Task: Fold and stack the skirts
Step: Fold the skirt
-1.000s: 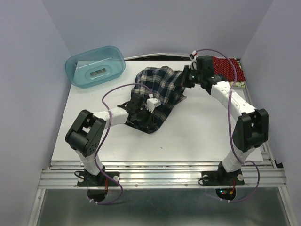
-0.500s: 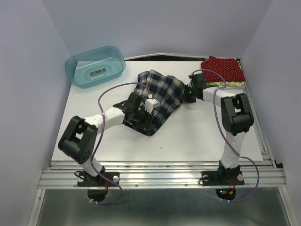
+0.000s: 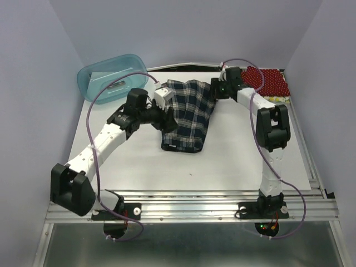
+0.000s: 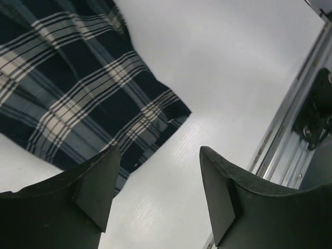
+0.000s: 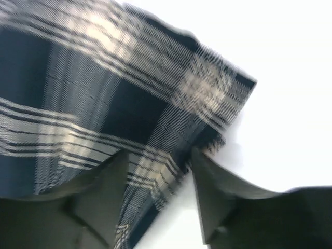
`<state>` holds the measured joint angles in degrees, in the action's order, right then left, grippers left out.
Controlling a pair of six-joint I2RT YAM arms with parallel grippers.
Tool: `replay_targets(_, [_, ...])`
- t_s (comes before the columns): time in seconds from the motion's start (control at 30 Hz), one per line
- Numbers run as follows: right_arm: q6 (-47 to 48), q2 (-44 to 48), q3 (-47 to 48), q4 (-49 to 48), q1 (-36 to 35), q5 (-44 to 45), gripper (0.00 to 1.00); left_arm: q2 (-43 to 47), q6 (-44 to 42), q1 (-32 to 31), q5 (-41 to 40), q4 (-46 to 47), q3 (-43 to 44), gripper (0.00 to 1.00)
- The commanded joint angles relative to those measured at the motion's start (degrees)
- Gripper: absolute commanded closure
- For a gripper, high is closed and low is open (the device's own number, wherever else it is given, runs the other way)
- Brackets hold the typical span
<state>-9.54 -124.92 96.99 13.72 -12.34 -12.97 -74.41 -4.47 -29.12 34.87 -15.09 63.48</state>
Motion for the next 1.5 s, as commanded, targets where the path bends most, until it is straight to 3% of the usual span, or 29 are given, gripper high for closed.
replay_targets(0.0, [2.6, 0.3, 12.4, 2.6, 0.4, -4.8, 0.31, -4.7, 6.6, 7.0, 4.7, 3.9, -0.2, 0.3])
replay_targets(0.07, [2.5, 2.2, 16.7, 5.6, 0.4, -5.6, 0.15, -5.7, 8.2, 7.4, 4.4, 8.7, -2.0, 0.35])
replay_targets(0.17, [1.3, 5.7, 15.8, 7.0, 0.4, -8.1, 0.02, -7.8, 10.1, 7.5, 5.5, 14.4, -4.9, 0.4])
replay_targets(0.2, [0.8, 8.2, 14.7, 7.3, 0.4, -11.3, 0.02, -8.8, 10.5, 7.4, 5.9, 15.0, -5.8, 0.41])
replay_targets(0.43, [-11.0, 14.0, -2.7, 4.5, -2.0, -33.3, 0.11, -19.6, 16.4, 8.0, 7.4, 23.8, -10.5, 0.52])
replay_targets(0.53, [-11.0, 13.5, -11.0, 0.9, -3.8, -36.1, 0.18, -25.2, 18.9, 8.1, 8.7, 25.8, -12.1, 0.55])
replay_targets(0.73, [-6.0, 7.7, -21.1, 1.7, -5.1, -34.8, 0.24, -28.4, 20.9, 8.7, 8.2, 26.5, -15.1, 0.66])
replay_targets(0.83, [-1.9, 6.0, -23.9, 3.8, -5.1, -30.0, 0.28, -27.2, 20.9, 9.7, 9.6, 25.9, -16.7, 0.78])
replay_targets(0.9, [1.4, 6.4, -25.6, 5.9, -5.1, -29.5, 0.29, -23.3, 18.9, 9.5, 13.1, 24.6, -18.6, 0.79])
replay_targets(1.07, [14.3, 10.3, -28.9, 10.4, -5.7, -24.6, 0.33, -7.4, 12.7, 8.7, 17.3, 20.5, -18.4, 0.71])
replay_targets(1.17, [22.8, 11.7, -26.3, 14.0, -5.7, -20.2, 0.3, -1.1, 11.4, 8.9, 13.0, 21.3, -14.8, 0.64])
replay_targets(1.2, [23.8, 12.6, -24.2, 14.8, -5.7, -20.0, 0.29, -0.5, 11.5, 8.9, 11.4, 22.2, -12.7, 0.52])
replay_targets(1.3, [24.7, 15.5, -17.3, 17.2, -5.7, -21.6, 0.24, -1.6, 12.8, 9.4, 3.6, 23.6, -8.9, 0.34])
replay_targets(1.37, [21.9, 17.0, -13.2, 18.6, -5.7, -24.1, 0.23, -4.1, 14.7, 11.2, -0.6, 23.5, -7.6, 0.29])
replay_targets(1.47, [18.2, 18.1, -8.8, 18.1, -7.0, -26.5, 0.23, -8.3, 23.1, 15.6, -0.3, 26.5, -7.4, 0.22])
